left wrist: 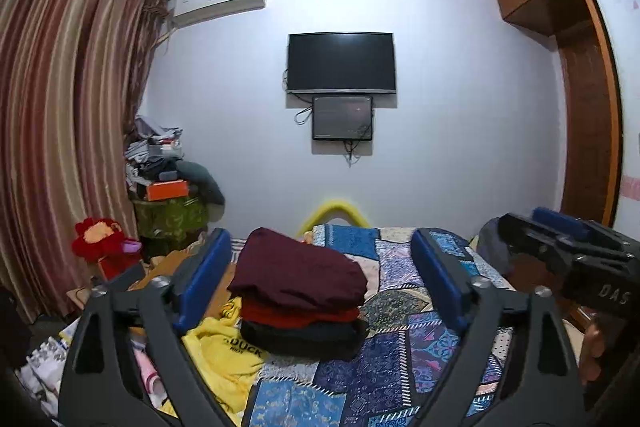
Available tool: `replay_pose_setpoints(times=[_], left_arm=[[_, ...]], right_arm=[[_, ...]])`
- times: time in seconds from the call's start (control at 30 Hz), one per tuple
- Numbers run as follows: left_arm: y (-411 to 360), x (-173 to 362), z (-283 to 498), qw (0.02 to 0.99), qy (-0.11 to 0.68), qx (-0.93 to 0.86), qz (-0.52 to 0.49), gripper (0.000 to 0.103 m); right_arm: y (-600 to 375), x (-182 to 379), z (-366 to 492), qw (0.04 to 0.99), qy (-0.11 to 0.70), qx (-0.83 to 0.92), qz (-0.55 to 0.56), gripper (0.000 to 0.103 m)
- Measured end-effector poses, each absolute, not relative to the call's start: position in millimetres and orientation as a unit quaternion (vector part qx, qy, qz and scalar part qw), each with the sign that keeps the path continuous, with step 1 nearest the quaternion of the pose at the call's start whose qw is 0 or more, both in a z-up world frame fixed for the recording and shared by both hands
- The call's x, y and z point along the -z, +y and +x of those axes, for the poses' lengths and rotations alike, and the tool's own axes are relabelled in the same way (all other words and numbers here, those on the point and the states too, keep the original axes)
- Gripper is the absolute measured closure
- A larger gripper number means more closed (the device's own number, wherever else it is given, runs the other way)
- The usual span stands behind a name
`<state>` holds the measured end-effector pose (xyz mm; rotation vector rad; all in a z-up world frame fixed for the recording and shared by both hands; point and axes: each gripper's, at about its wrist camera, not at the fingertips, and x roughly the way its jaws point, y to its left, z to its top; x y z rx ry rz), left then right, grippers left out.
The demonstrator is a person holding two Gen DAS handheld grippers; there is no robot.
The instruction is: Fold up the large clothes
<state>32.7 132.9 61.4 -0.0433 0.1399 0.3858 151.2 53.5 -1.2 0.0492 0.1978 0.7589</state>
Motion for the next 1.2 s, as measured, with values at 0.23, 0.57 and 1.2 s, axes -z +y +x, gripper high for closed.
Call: replay_pose_setpoints(times=[0.23, 0.57, 1.2], left_arm=[[131.4, -54.0, 24.0, 0.976, 0.074, -0.203, -0.037, 0.001], [131.1, -49.8, 23.4, 0.974, 0.078, -0.207, -0.040, 0.001], [134.8, -43.7, 31.7, 0.970, 0.091, -0.219, -0.045, 0.001]], right_arm=[[50.0, 2.3, 148.6, 0.929, 0.097, -0.356, 0.022, 0.015], [49.3, 10.5, 145.7, 0.928, 0.109, -0.357, 0.014, 0.015], [48.0, 5.1, 144.4, 0.921, 0.127, -0.367, 0.008, 0.015]])
